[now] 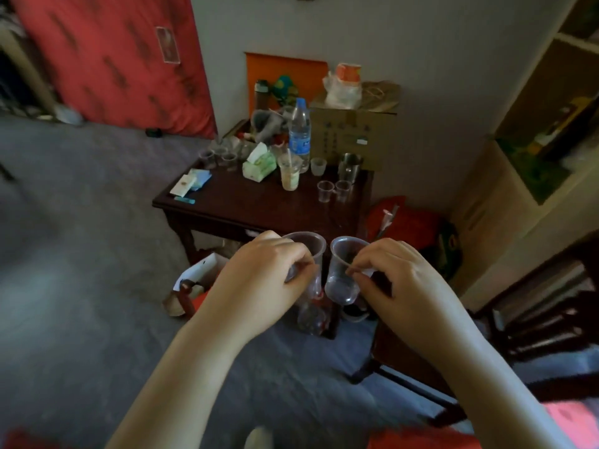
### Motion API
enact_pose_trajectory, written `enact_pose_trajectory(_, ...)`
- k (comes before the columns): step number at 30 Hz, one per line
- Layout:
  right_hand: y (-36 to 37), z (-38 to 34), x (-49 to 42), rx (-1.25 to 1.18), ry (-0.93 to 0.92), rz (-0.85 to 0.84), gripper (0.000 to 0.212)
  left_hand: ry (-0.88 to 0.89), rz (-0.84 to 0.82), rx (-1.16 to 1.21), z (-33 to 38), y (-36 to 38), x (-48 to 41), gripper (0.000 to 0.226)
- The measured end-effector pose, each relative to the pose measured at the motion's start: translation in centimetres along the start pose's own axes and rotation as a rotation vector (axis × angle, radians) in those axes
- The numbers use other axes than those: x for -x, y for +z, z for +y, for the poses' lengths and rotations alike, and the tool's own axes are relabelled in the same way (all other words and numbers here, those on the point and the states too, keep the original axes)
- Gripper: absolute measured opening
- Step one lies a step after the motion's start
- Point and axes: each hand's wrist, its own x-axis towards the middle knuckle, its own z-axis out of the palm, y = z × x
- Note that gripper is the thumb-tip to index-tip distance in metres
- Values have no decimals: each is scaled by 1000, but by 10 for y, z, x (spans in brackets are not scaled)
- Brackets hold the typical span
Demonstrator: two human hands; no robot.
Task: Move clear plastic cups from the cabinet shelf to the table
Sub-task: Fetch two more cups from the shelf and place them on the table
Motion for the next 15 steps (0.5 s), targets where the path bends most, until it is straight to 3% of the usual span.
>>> enact_pose_trajectory(9, 81, 32, -145, 19, 43, -3, 11, 45, -54, -4, -136, 8, -109, 12)
enact_pose_trajectory(15, 107, 65, -195, 46, 159, 23, 12, 99, -125, 60, -188, 37, -176, 11)
